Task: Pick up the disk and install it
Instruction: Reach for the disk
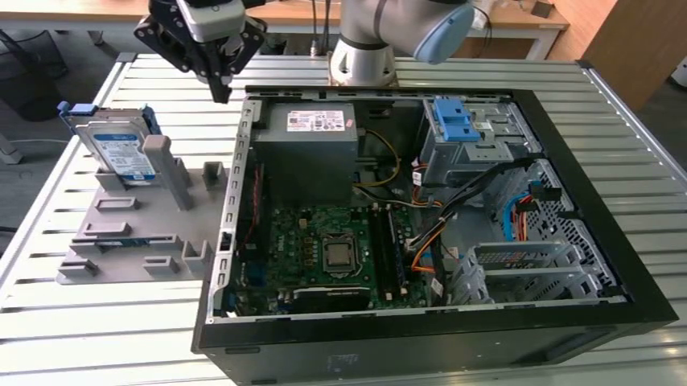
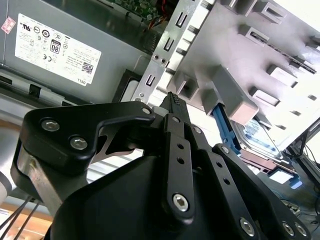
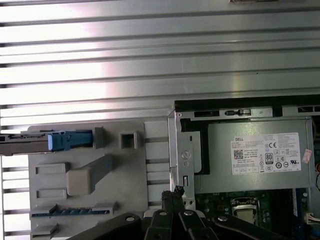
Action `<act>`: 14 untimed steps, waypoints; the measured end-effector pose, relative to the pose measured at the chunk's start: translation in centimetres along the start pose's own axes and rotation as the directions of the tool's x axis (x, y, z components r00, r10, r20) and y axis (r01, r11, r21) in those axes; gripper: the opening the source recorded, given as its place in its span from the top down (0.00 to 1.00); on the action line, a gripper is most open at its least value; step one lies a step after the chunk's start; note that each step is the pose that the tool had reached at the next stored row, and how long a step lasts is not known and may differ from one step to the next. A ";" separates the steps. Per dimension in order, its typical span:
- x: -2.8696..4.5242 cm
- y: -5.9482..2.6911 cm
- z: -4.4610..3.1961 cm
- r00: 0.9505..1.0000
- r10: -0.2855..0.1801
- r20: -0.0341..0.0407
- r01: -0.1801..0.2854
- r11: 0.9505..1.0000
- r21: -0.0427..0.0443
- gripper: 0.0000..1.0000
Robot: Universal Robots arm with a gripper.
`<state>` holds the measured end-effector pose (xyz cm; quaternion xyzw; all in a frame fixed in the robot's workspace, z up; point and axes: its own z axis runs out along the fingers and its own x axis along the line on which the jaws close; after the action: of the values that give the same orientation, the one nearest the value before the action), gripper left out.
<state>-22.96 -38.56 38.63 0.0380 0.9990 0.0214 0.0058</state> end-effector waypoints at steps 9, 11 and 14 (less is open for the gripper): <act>1.67 0.79 0.08 1.000 0.000 -0.003 0.000 1.000 0.000 0.89; 2.16 0.99 0.09 1.000 0.000 -0.004 0.000 1.000 0.000 0.89; 3.11 1.15 0.13 1.000 0.000 -0.004 0.000 1.000 0.000 0.89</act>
<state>-25.97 -37.17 38.52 0.0381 0.9990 0.0214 0.0037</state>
